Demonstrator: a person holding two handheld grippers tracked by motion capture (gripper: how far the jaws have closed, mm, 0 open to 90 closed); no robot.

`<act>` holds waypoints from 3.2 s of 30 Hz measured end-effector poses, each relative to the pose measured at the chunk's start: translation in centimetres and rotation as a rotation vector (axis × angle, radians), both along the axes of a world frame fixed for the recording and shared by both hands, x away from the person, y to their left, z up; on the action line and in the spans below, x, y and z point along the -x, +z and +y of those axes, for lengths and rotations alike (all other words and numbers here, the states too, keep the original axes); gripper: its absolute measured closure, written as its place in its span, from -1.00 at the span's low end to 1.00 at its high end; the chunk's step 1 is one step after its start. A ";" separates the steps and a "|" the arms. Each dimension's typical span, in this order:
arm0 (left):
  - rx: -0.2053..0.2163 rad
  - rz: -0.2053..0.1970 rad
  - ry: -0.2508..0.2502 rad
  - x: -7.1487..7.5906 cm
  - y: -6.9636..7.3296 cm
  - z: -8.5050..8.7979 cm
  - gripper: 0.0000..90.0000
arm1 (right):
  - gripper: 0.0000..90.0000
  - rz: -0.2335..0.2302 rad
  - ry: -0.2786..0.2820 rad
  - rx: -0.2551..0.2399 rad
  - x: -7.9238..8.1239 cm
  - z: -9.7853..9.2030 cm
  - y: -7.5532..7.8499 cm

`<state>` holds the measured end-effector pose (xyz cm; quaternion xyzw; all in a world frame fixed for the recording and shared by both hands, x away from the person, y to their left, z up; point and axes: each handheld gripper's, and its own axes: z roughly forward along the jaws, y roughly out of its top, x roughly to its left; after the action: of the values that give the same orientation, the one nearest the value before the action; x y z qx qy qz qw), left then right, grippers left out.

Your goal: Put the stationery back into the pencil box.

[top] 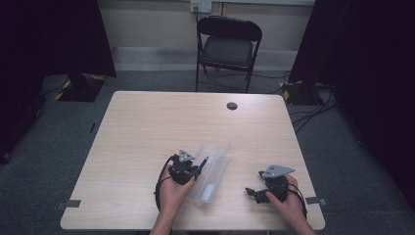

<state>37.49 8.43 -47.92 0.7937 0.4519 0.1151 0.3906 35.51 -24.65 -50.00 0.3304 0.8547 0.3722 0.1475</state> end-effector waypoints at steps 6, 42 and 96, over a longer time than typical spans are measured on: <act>-0.006 0.007 0.002 0.1 -0.3 0.1 0.77 | -0.70 0.000 0.000 0.000 0.0 0.0 0.0; 0.019 -0.009 -0.013 0.1 0.2 0.5 0.57 | -0.70 0.000 0.000 0.000 0.0 0.0 0.0; 0.016 -0.029 -0.029 1.3 2.8 6.3 -0.39 | -0.70 0.000 0.000 0.000 0.0 0.0 0.0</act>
<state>36.22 14.74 -45.09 0.7952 0.4356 0.1175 0.4050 35.51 -24.65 -50.00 0.3304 0.8548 0.3721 0.1475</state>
